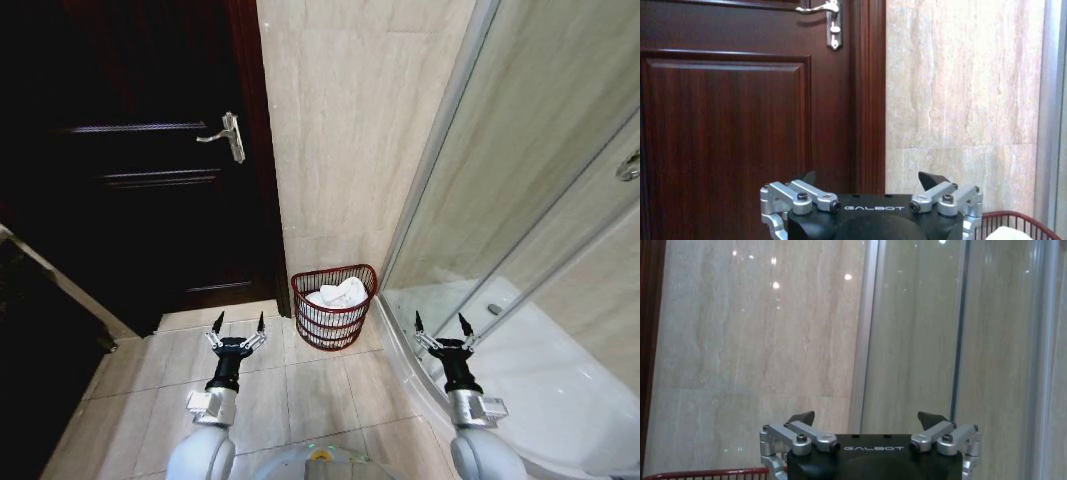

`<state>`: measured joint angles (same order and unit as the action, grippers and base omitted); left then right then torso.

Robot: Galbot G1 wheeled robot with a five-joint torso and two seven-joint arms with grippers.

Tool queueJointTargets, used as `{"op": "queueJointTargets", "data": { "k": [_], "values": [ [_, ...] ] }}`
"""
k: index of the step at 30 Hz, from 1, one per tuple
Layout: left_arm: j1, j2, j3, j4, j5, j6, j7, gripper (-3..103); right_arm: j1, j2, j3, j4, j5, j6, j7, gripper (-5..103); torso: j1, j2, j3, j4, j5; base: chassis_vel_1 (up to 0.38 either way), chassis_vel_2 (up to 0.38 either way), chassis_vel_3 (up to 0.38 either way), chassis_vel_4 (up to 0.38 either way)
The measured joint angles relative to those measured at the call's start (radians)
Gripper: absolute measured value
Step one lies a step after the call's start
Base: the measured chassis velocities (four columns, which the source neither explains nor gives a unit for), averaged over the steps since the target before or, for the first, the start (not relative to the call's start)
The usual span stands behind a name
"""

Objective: Discard the used towel into the hamper.

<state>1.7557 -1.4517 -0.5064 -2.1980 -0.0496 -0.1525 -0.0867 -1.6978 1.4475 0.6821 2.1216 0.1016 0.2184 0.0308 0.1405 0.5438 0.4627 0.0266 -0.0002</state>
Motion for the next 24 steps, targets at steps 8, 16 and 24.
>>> {"op": "queueJointTargets", "data": {
  "k": [8,16,24],
  "values": [
    [-0.008,0.040,-0.004,-0.036,-0.002,0.025,-0.018,100,-0.002,0.014,0.001,0.008,-0.002,0.015,0.007,100,-0.015,-0.035,-0.020,0.0000,0.0001,0.000,0.000,0.000,0.000],
    [-0.012,0.041,-0.008,-0.051,-0.002,0.027,-0.026,100,-0.007,0.021,-0.020,0.020,-0.016,-0.011,0.020,100,-0.027,-0.068,-0.040,-0.0001,0.0000,0.000,0.000,0.000,0.000],
    [0.009,0.019,-0.018,-0.035,0.001,-0.012,-0.032,100,0.011,0.041,-0.075,0.023,-0.058,-0.028,0.020,100,-0.042,-0.103,-0.061,0.0000,0.0002,0.000,0.000,0.000,0.000]
  ]
}}
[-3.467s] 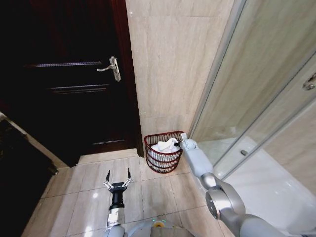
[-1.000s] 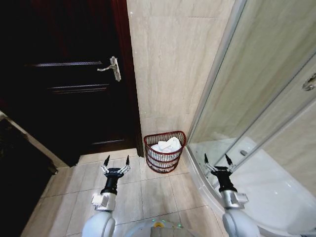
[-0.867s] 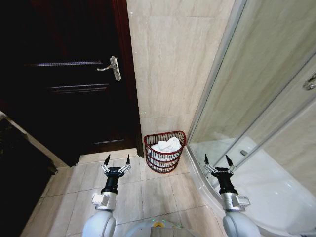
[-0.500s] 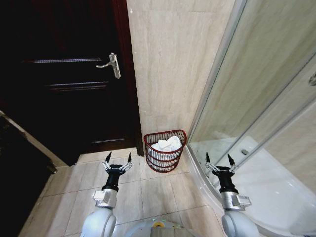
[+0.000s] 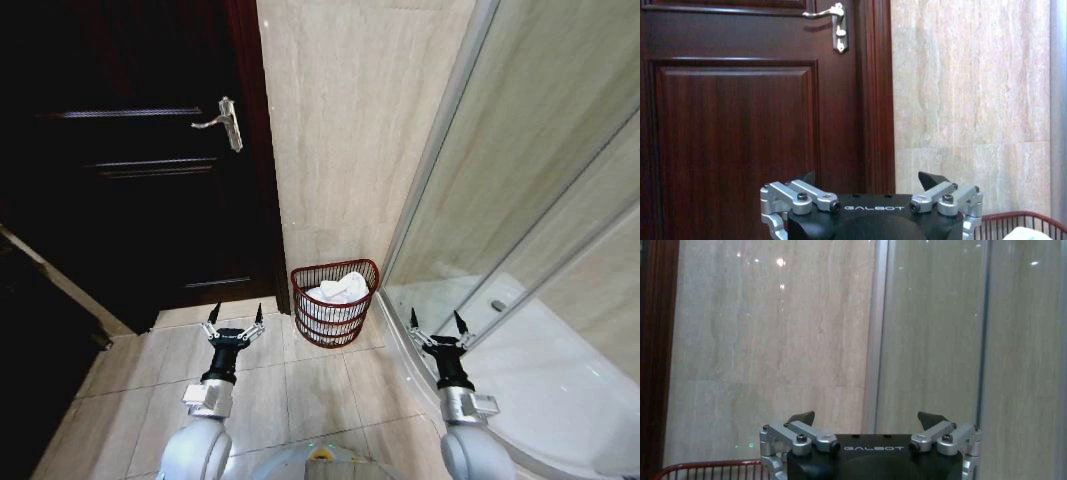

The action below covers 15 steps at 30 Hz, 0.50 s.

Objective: Discard the used towel into the hamper.

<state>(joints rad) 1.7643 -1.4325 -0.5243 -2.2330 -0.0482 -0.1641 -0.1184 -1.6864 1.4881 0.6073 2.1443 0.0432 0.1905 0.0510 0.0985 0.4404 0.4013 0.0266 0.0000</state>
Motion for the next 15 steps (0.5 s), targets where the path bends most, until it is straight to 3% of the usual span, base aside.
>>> {"op": "queueJointTargets", "data": {
  "k": [15],
  "values": [
    [0.000,0.003,-0.001,0.019,0.012,-0.011,-0.003,100,-0.035,-0.021,0.026,-0.001,0.017,0.016,0.000,100,-0.022,-0.059,-0.037,-0.0001,0.0000,0.000,0.000,0.000,0.000]
  ]
}}
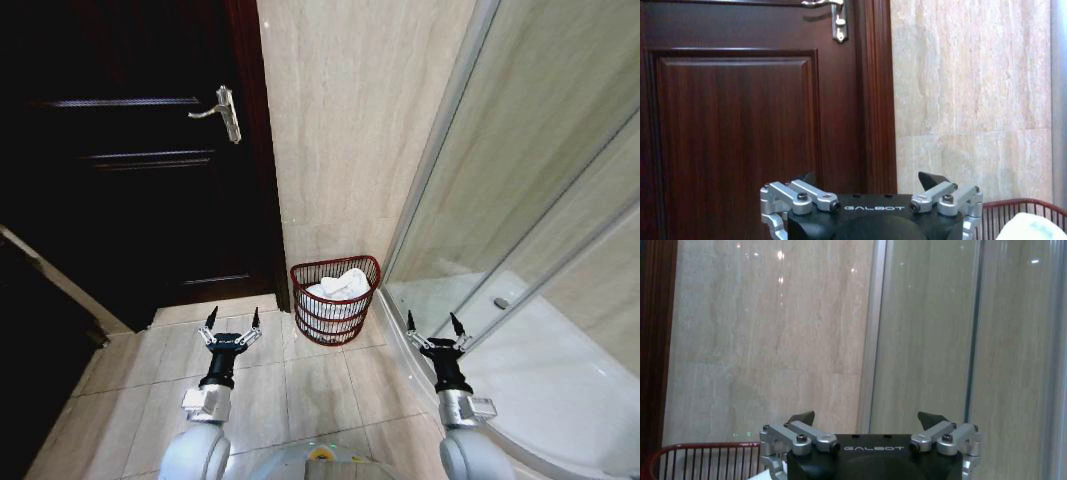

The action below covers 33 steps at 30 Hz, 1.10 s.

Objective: Discard the used towel into the hamper.

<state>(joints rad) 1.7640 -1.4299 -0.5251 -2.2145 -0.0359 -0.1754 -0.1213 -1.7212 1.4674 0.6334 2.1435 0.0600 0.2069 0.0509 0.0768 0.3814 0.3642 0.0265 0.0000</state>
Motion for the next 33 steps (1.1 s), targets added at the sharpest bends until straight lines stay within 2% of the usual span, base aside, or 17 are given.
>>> {"op": "queueJointTargets", "data": {
  "k": [14,33],
  "values": [
    [0.006,-0.018,0.016,-0.015,0.032,0.003,-0.001,100,0.004,-0.006,-0.003,0.020,0.020,-0.002,-0.002,100,-0.022,-0.063,-0.041,0.0000,0.0000,0.000,0.000,0.000,0.000],
    [0.006,-0.021,0.020,-0.012,0.035,-0.009,0.006,100,-0.022,-0.022,0.024,0.036,0.026,0.001,0.005,100,-0.048,-0.137,-0.090,0.0000,0.0001,0.000,0.000,0.000,0.000]
  ]
}}
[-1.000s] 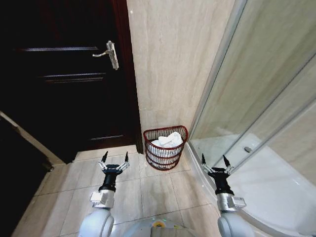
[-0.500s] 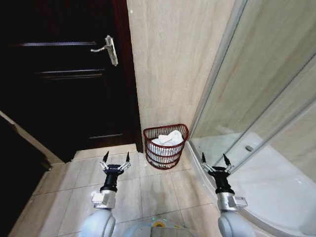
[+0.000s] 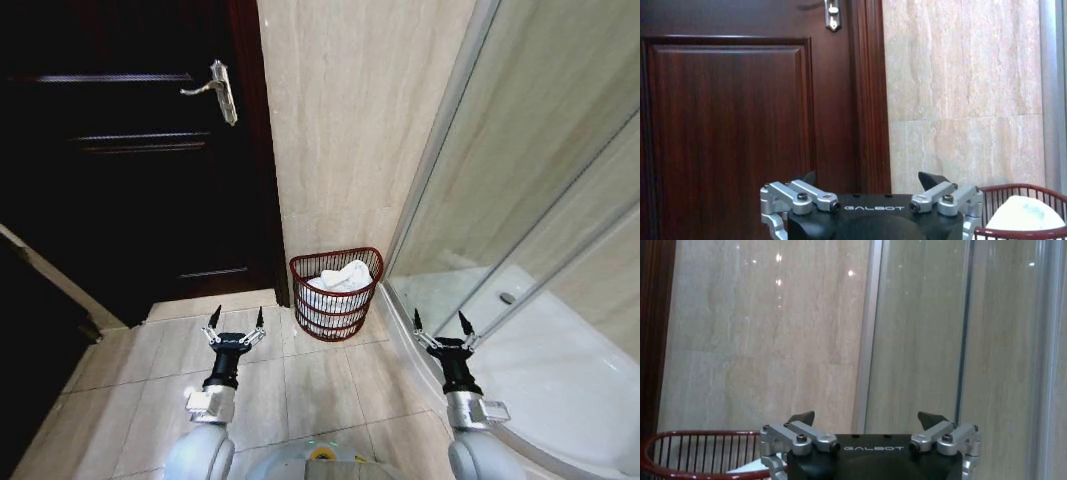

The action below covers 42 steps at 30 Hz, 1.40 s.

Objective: Discard the used towel into the hamper.

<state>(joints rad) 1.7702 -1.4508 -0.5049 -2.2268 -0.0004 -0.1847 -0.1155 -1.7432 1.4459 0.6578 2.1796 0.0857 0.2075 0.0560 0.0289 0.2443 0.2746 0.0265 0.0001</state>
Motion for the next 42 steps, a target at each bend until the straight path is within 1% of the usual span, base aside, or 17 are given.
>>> {"op": "queueJointTargets", "data": {
  "k": [7,10,13,15,18,20,23,24,26,29,30,31,33,36,42],
  "values": [
    [-0.002,-0.001,0.003,0.010,0.001,-0.006,0.004,100,-0.006,0.003,-0.005,0.001,-0.004,0.001,0.004,100,-0.009,-0.028,-0.019,0.0000,0.0000,0.000,0.000,0.000,0.000],
    [-0.002,-0.001,0.003,0.011,0.001,-0.006,0.005,100,-0.007,0.003,-0.005,0.001,-0.004,0.001,0.004,100,-0.011,-0.035,-0.023,0.0000,-0.0001,0.000,0.000,0.000,0.000],
    [-0.002,0.000,0.003,0.012,0.002,-0.008,0.006,100,-0.007,0.002,-0.005,0.001,-0.005,0.001,0.009,100,-0.017,-0.054,-0.037,0.0000,-0.0001,0.000,0.000,0.000,0.000],
    [-0.002,0.000,0.003,0.012,0.002,-0.008,0.006,100,-0.007,0.002,-0.005,0.001,-0.006,0.001,0.009,100,-0.018,-0.056,-0.038,0.0000,-0.0001,0.000,0.000,0.000,0.000],
    [-0.002,0.001,0.002,0.013,0.002,-0.010,0.007,100,-0.012,0.002,-0.005,0.005,-0.008,0.002,0.011,100,-0.023,-0.072,-0.048,0.0000,-0.0002,0.057,-0.046,-0.049,0.051],
    [-0.002,0.001,0.002,0.013,0.002,-0.010,0.007,100,-0.012,0.002,-0.005,0.006,-0.009,0.003,0.011,100,-0.024,-0.075,-0.050,0.0000,-0.0001,0.085,-0.079,-0.048,0.087],
    [-0.003,0.001,0.002,0.013,0.002,-0.011,0.008,100,-0.015,0.003,-0.005,0.007,-0.015,0.006,0.013,100,-0.026,-0.092,-0.066,0.0000,0.0000,0.141,-0.135,-0.145,0.129],
    [-0.003,0.001,0.002,0.013,0.002,-0.011,0.008,100,-0.015,0.003,-0.005,0.007,-0.015,0.006,0.013,100,-0.026,-0.092,-0.066,0.0000,0.0000,0.169,-0.139,-0.170,0.169],
    [-0.002,0.001,0.002,0.014,0.002,-0.013,0.008,100,-0.017,0.003,-0.005,0.007,-0.017,0.009,0.015,100,-0.028,-0.103,-0.075,0.0001,0.0000,0.193,-0.193,-0.169,0.177],
    [-0.002,0.000,0.002,0.015,0.002,-0.014,0.008,100,-0.018,0.002,-0.006,0.007,-0.018,0.011,0.016,100,-0.028,-0.109,-0.079,0.0001,-0.0004,0.185,-0.196,-0.177,0.170],
    [-0.002,0.001,0.002,0.016,0.003,-0.015,0.009,100,-0.019,0.002,-0.006,0.007,-0.018,0.014,0.018,100,-0.028,-0.118,-0.086,0.0000,0.0001,0.176,-0.171,-0.170,0.182],
    [-0.002,0.001,0.002,0.016,0.003,-0.016,0.009,100,-0.021,0.002,-0.006,0.007,-0.018,0.016,0.020,100,-0.028,-0.123,-0.091,0.0000,-0.0001,0.151,-0.168,-0.170,0.150],
    [-0.002,0.002,0.002,0.016,0.003,-0.016,0.009,100,-0.021,0.002,-0.006,0.007,-0.018,0.018,0.020,100,-0.028,-0.127,-0.095,-0.0001,-0.0002,0.151,-0.165,-0.170,0.150],
    [-0.003,0.002,0.002,0.016,0.004,-0.016,0.009,100,-0.026,0.002,-0.006,0.005,-0.020,0.025,0.021,100,-0.028,-0.140,-0.108,0.0000,0.0000,0.141,-0.151,-0.129,0.149],
    [-0.003,0.002,0.002,0.020,0.005,-0.018,0.011,100,-0.025,0.012,-0.006,-0.012,-0.044,0.047,0.027,100,-0.029,-0.153,-0.121,-0.0001,0.0000,0.085,-0.100,-0.087,0.093]
  ]
}}
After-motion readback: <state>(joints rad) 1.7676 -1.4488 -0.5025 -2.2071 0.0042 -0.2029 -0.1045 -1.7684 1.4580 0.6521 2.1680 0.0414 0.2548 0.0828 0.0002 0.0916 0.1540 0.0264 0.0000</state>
